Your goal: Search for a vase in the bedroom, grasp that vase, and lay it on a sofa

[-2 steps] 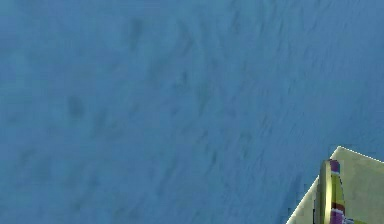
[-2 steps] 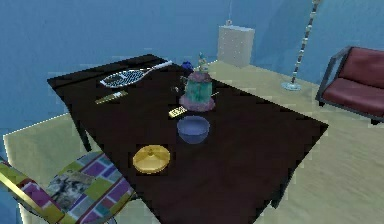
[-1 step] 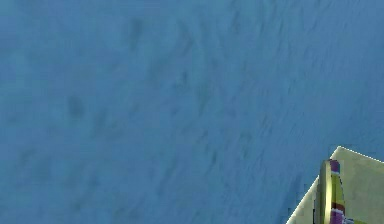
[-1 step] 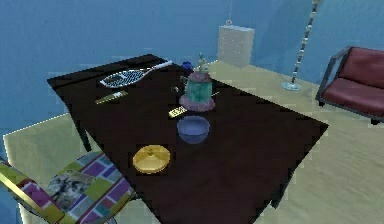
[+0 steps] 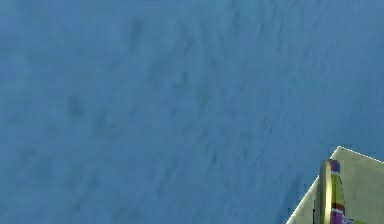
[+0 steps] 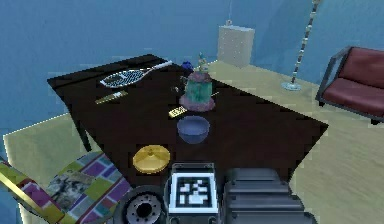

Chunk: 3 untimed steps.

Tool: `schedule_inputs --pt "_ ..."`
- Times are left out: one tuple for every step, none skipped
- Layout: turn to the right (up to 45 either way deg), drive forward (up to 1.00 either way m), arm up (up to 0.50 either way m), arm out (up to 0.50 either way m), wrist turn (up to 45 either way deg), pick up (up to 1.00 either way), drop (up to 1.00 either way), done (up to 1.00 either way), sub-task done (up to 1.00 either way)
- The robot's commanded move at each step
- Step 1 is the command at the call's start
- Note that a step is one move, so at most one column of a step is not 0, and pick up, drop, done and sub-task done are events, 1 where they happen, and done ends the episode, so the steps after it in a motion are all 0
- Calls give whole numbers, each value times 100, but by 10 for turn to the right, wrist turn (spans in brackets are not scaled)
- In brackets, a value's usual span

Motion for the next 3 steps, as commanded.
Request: schedule_inputs --pt "0 0 0 28 0 0 0 0 0" --pt "0 0 0 0 450 0 0 0 0" --pt "0 0 0 0 450 0 0 0 0"
